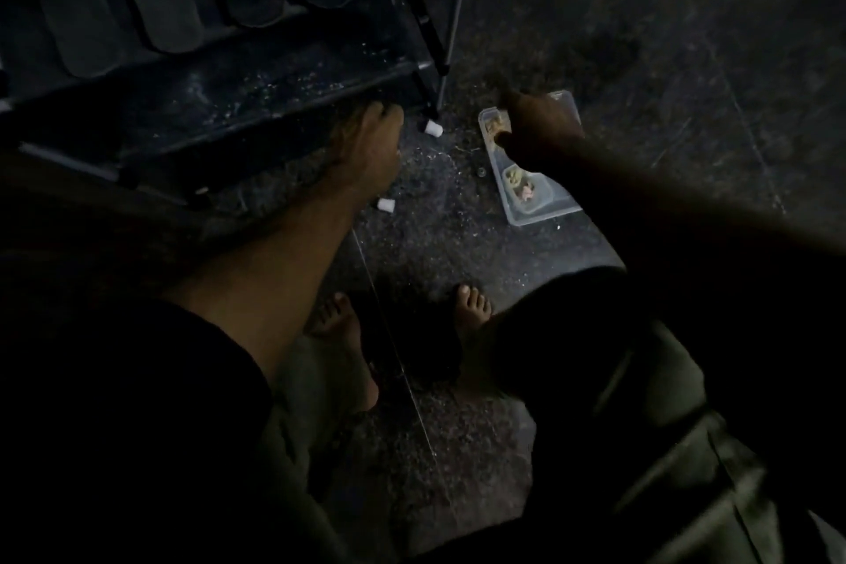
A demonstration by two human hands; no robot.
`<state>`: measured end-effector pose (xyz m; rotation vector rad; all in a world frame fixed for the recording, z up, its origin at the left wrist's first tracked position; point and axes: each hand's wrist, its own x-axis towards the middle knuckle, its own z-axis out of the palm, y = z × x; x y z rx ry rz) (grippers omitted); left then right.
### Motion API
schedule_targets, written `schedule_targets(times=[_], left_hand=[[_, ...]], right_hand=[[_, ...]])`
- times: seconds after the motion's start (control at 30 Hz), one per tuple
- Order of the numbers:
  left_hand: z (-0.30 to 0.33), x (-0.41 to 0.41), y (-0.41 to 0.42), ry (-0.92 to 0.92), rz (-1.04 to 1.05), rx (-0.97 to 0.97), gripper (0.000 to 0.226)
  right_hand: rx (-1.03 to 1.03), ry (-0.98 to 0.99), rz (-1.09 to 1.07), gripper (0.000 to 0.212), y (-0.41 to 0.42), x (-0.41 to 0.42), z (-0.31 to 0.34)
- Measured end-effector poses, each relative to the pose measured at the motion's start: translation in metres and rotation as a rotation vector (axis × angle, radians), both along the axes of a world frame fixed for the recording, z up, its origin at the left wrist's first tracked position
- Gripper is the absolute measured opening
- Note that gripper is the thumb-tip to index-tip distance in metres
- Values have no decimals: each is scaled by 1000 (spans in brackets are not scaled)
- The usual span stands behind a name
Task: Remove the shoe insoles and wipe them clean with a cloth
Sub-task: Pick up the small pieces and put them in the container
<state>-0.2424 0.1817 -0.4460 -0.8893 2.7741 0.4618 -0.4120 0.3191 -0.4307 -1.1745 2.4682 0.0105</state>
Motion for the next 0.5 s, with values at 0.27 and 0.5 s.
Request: schedule_targets(times=[0.27, 0.5], left_hand=[[-119, -31, -27, -104, -53, 64, 41], [-203, -24, -24, -192, -87, 102, 45]], right_hand=[[110, -121, -68, 49, -20, -44, -114], [196, -189, -15, 42, -26, -44, -214]])
